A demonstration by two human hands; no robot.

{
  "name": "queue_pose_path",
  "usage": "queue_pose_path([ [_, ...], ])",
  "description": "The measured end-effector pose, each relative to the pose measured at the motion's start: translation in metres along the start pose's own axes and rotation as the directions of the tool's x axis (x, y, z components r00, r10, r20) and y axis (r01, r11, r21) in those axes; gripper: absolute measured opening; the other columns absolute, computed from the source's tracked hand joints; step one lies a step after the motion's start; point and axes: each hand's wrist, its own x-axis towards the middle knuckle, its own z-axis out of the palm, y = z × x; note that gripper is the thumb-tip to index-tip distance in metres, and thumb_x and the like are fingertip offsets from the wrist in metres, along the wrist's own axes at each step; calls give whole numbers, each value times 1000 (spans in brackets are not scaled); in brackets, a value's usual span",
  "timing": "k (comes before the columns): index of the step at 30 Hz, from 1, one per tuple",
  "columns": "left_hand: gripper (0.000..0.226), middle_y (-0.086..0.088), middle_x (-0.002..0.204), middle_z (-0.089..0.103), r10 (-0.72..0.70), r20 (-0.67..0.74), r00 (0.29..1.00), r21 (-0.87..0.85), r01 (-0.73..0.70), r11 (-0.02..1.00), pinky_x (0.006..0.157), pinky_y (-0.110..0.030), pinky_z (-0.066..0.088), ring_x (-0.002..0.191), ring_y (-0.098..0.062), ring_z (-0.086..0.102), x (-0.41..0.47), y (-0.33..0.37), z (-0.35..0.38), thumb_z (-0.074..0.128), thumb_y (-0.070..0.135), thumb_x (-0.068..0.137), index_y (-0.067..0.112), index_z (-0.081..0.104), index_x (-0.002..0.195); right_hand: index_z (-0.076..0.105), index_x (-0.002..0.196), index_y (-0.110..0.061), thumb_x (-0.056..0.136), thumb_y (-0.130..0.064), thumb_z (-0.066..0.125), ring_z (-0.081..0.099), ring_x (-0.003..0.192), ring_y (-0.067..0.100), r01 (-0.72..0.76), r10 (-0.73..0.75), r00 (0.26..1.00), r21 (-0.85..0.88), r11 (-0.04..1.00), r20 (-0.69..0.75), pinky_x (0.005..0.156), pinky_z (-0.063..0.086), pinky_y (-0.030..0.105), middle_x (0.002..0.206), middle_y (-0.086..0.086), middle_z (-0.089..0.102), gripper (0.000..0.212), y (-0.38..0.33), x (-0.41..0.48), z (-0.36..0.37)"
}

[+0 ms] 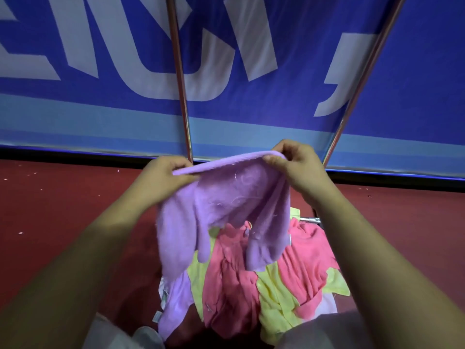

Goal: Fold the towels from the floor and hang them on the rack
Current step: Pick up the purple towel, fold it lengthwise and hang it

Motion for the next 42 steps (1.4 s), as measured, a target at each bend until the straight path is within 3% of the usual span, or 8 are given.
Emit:
queue_pose_path([
  [4, 22, 17, 57, 59, -12, 254, 967, 100, -14, 995, 59, -24, 38, 55, 9, 47, -4, -13, 3, 73, 36, 83, 23, 66, 67, 62, 79, -6, 87, -9, 67, 41, 54, 4, -47, 33, 982, -74, 996, -187, 54, 36, 23, 64, -3, 52, 10, 8, 7, -9],
  [7, 14, 2, 82, 73, 50, 222, 974, -254, 8, 967, 70, -25, 46, 74, 0, 57, -10, 10, 6, 67, 28, 93, 17, 75, 91, 69, 94, -13, 82, -13, 78, 54, 61, 2, -60, 83, 988, -174, 983, 131, 63, 44, 20, 79, -4, 66, 15, 6, -2, -3],
  [11, 16, -4, 92, 76, 169, 270, 948, -301, -84, 950, 77, -25, 50, 82, -5, 63, -12, 42, 15, 63, 26, 96, 19, 77, 99, 63, 124, -22, 82, -16, 81, 65, 85, 3, -10, -16, 830, 43, 999, 558, 82, 53, 25, 112, -4, 72, 45, -6, -16, 36],
  [20, 23, 14, 62, 54, 13, 365, 931, -33, -1, 999, 59, -24, 37, 59, 2, 46, -4, 7, 8, 80, 29, 82, 16, 66, 70, 67, 87, -4, 90, -6, 68, 46, 48, 2, -98, 114, 993, 323, 941, -29, 48, 41, 15, 62, -2, 56, 4, -4, -2, 12],
  [23, 9, -2, 79, 73, -44, 189, 981, -341, 108, 934, 76, -27, 49, 74, -6, 62, -2, 1, 8, 74, 21, 86, 13, 72, 88, 67, 87, -3, 89, -9, 69, 46, 53, 10, -153, 188, 975, 256, 954, -116, 49, 38, 20, 68, 7, 53, 7, 5, 3, 5],
  [27, 17, -2, 90, 76, -169, -36, 985, -842, 61, 536, 81, -25, 55, 83, -11, 69, 5, 19, 10, 63, 8, 91, 6, 67, 107, 65, 78, -9, 82, -13, 73, 42, 58, 15, -249, 249, 968, 7, 968, -33, 52, 34, 26, 66, 7, 51, 10, 17, 4, 6],
  [33, 23, 2, 95, 73, 35, 87, 996, -554, 19, 832, 84, -31, 48, 87, -9, 62, 0, 35, 24, 55, 32, 91, 20, 72, 99, 71, 109, -10, 88, -17, 74, 45, 59, 12, -232, 114, 910, 261, 937, 399, 57, 36, 26, 80, 5, 62, 22, -3, -11, 27],
  [42, 39, -11, 83, 74, 78, 248, 966, -531, 68, 845, 68, -34, 41, 74, -18, 59, 0, 31, 32, 74, 43, 75, 18, 54, 96, 69, 78, -10, 93, -15, 69, 35, 53, 11, -84, -18, 926, 252, 964, 377, 51, 28, 23, 59, 0, 47, 16, -6, -15, 46],
])
